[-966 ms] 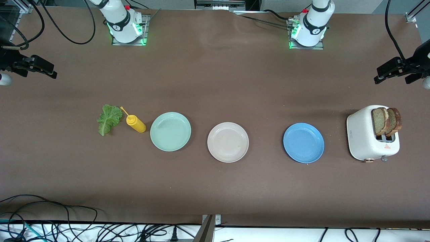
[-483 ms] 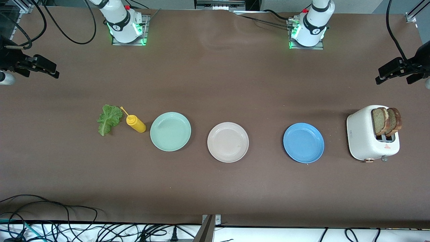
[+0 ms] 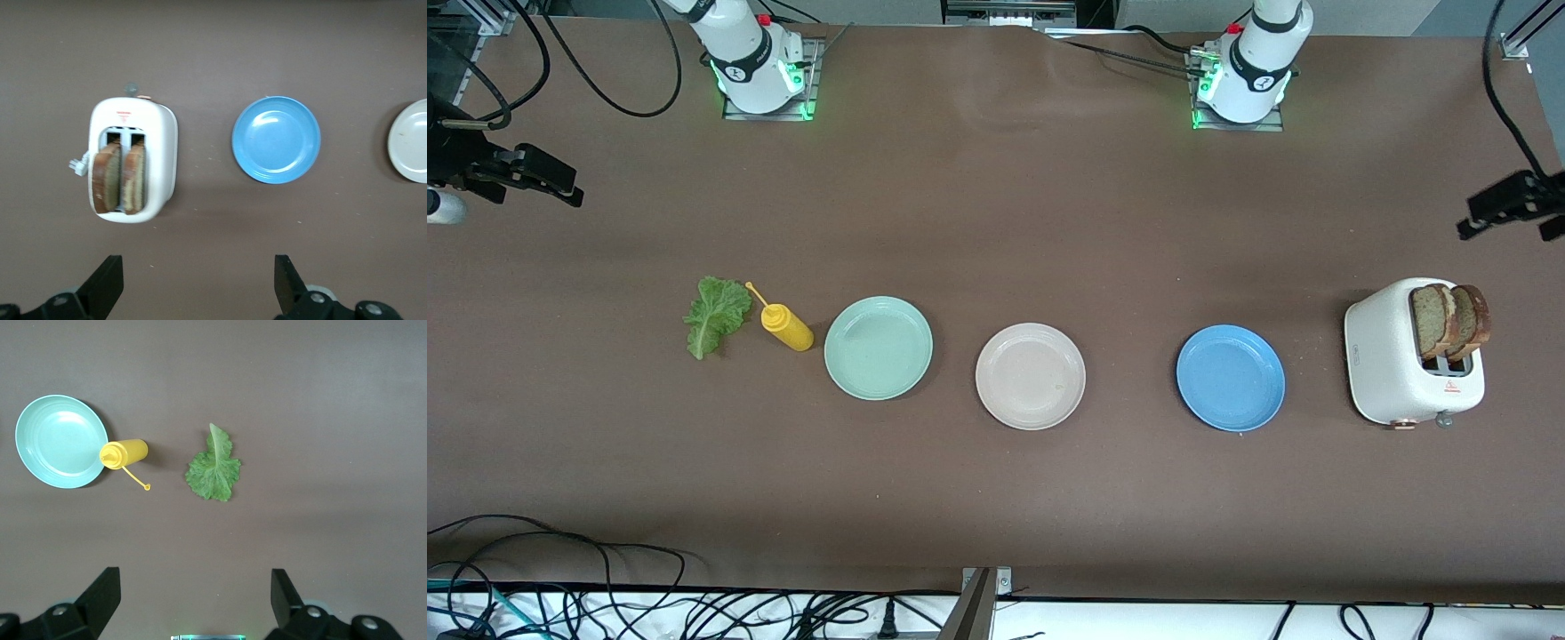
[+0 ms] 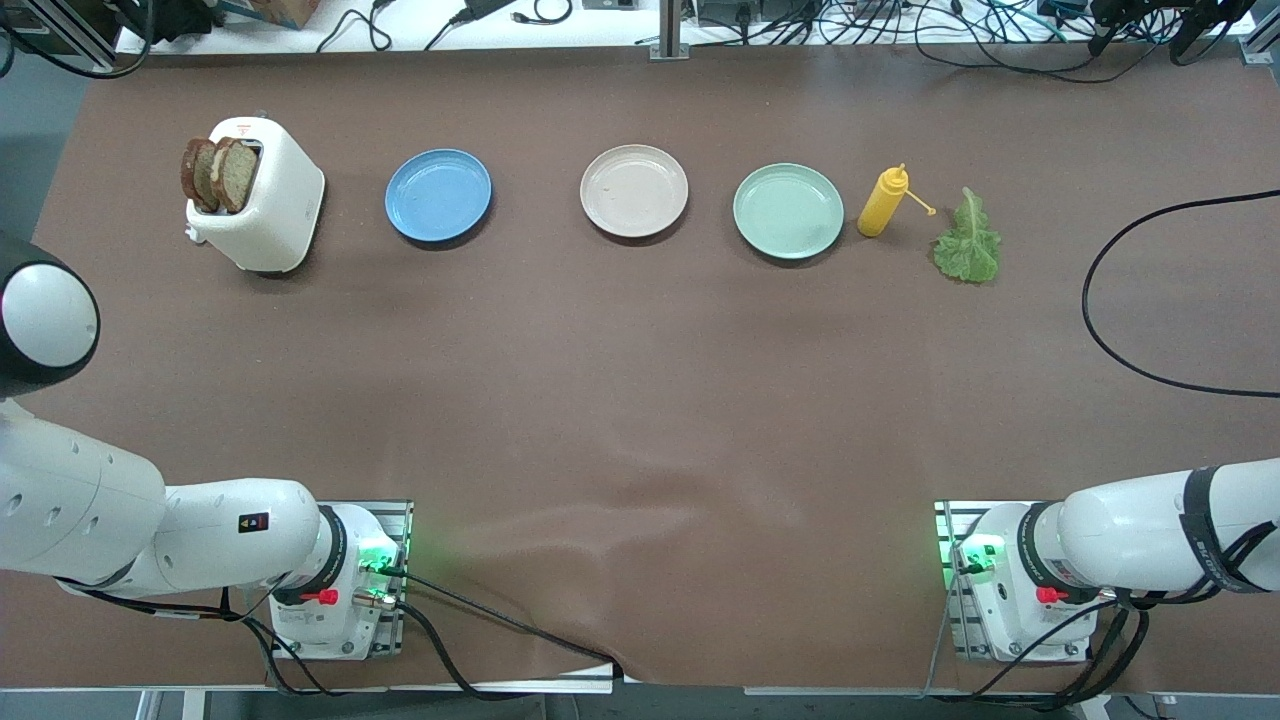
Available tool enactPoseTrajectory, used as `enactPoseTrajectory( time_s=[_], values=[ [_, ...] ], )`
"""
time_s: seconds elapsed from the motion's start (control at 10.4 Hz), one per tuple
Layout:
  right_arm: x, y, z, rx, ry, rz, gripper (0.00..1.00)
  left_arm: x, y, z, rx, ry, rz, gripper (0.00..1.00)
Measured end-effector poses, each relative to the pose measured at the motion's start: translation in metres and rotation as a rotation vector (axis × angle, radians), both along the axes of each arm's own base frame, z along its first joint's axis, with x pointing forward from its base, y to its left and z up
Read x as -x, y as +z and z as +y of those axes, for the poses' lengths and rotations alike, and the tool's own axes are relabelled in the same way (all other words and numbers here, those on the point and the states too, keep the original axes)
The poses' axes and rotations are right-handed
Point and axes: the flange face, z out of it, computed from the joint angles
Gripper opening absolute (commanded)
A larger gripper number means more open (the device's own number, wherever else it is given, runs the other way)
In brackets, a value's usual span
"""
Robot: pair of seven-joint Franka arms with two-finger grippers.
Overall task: Make sandwich on beige plate with both arms
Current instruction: 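Move the left gripper down to the bread slice in the toaster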
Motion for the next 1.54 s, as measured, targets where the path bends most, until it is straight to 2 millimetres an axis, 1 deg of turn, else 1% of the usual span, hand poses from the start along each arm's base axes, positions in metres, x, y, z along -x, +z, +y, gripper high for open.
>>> enactPoseTrajectory(
  time_s=[0.1, 0.19, 0.48, 0.58, 0.77, 1.16, 1.54],
  values=[
    [0.0, 0.0, 0.0, 0.0, 0.0, 0.0, 1.0, -0.007, -0.015, 0.027, 0.001, 0.005, 0.002, 1.0],
    [0.0, 0.0, 0.0, 0.0, 0.0, 0.0, 1.0, -0.014, -0.03, 0.045, 0.003, 0.011, 0.004, 1.0],
    [0.001, 0.001, 0.0, 0.0, 0.0, -0.001, 1.0, -0.029, -0.067, 0.086, 0.003, 0.031, 0.0, 1.0],
    [0.001, 0.001, 0.0, 0.0, -0.001, -0.001, 1.0, -0.032, -0.078, 0.095, 0.004, 0.04, 0.002, 1.0],
    [0.001, 0.001, 0.0, 0.0, -0.001, 0.0, 1.0, -0.038, -0.094, 0.104, 0.005, 0.049, 0.004, 1.0],
    [0.001, 0.001, 0.0, 0.0, -0.002, 0.0, 1.0, -0.047, -0.114, 0.108, 0.002, 0.05, -0.011, 1.0],
    [0.001, 0.001, 0.0, 0.0, -0.002, 0.0, 1.0, -0.051, -0.154, 0.105, -0.005, 0.047, -0.039, 1.0]
  ],
)
